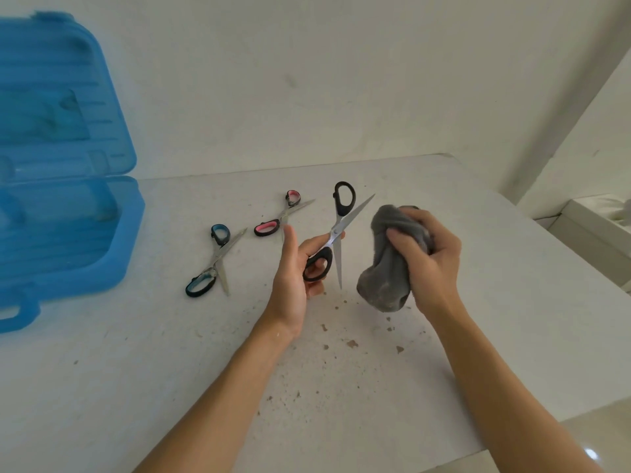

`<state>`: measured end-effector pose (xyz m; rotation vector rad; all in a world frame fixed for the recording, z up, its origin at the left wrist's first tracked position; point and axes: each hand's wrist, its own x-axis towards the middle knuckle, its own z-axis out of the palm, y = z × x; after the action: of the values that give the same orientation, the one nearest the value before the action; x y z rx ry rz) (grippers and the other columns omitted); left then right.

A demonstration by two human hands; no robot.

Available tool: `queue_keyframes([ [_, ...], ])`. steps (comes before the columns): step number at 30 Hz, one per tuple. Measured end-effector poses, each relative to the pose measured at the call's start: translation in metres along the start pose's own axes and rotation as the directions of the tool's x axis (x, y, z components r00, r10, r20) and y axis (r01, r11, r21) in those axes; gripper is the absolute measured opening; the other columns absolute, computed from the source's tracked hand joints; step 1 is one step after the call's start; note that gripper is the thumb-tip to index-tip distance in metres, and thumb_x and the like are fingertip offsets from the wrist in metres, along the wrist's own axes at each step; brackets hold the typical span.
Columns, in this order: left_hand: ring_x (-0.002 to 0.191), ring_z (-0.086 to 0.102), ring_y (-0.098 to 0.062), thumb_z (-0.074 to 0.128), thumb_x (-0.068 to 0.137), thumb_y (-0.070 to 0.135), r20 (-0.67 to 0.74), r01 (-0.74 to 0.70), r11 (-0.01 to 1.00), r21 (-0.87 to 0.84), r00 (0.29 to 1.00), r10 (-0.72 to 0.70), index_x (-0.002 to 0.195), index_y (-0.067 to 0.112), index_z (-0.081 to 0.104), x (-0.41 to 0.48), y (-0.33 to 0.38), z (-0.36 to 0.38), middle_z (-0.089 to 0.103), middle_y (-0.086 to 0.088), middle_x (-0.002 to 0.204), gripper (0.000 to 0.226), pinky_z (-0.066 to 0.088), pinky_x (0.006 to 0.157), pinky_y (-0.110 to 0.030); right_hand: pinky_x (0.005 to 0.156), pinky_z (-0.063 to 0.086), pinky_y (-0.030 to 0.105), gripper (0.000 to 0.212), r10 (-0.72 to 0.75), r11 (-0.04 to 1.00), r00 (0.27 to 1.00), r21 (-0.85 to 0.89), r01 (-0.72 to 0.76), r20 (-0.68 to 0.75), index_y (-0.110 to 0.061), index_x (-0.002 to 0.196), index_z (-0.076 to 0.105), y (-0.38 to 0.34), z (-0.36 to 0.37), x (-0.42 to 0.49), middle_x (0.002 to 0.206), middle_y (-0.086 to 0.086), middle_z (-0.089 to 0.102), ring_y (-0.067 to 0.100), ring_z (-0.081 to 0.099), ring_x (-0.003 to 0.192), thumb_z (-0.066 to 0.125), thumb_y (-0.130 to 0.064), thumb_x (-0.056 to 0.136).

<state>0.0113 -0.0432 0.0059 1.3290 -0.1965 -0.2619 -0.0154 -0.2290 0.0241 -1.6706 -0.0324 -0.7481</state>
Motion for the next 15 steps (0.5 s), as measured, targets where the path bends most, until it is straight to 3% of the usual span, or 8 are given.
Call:
queue_keyframes([
  [4,0.08,0.044,-0.013,0.028,0.105,0.06,-0.045,0.029,0.998,0.056,0.999,-0.027,0.112,0.031,0.077,0.001,-0.001,0.005,0.052,-0.002,0.083,0.057,0.039,0.074,-0.029,0.087,0.054,0.024,0.029,-0.212,0.916,0.942,-0.283,0.284,0.258,-0.014,0.116,0.077,0.006,0.022,-0.014,0.112,0.004,0.064,0.015,0.065,0.101,0.078,-0.014,0.087],
  [8,0.071,0.037,-0.019,0.038,0.11,0.036,-0.138,0.009,0.998,0.055,0.99,-0.001,0.109,-0.009,0.062,0.003,-0.004,0.006,0.04,-0.01,0.081,0.051,0.038,0.059,-0.027,0.084,0.051,0.016,0.035,-0.288,0.822,0.9,-0.399,0.407,0.326,-0.012,0.121,0.075,0.011,0.037,-0.02,0.112,0.006,0.061,0.012,0.06,0.095,0.081,-0.015,0.087],
  [9,0.068,0.037,-0.018,0.039,0.111,0.032,-0.153,0.002,0.998,0.056,0.988,0.007,0.107,-0.011,0.06,0.003,-0.004,0.007,0.04,-0.01,0.078,0.048,0.037,0.055,-0.024,0.083,0.051,0.016,0.035,-0.294,0.81,0.896,-0.41,0.418,0.332,-0.012,0.121,0.075,0.011,0.036,-0.019,0.111,0.006,0.061,0.012,0.059,0.094,0.081,-0.013,0.086],
  [12,0.061,0.039,-0.012,0.039,0.111,0.026,-0.15,-0.041,0.997,0.067,0.987,0.05,0.108,0.005,0.074,0.002,-0.003,0.009,0.041,-0.009,0.071,0.041,0.04,0.05,-0.019,0.078,0.051,0.016,0.037,-0.286,0.801,0.882,-0.412,0.434,0.373,-0.013,0.119,0.076,0.011,0.03,-0.017,0.107,0.005,0.061,0.01,0.058,0.088,0.08,-0.013,0.082],
  [15,0.06,0.039,-0.009,0.037,0.112,0.027,-0.171,-0.069,0.997,0.031,0.983,0.073,0.12,0.02,0.074,0.005,0.001,0.003,0.035,-0.006,0.072,0.039,0.041,0.052,-0.019,0.073,0.055,0.025,0.033,-0.208,0.767,0.82,-0.431,0.475,0.533,-0.019,0.113,0.079,0.012,0.021,-0.019,0.106,0.001,0.06,0.014,0.06,0.082,0.074,-0.026,0.081],
])
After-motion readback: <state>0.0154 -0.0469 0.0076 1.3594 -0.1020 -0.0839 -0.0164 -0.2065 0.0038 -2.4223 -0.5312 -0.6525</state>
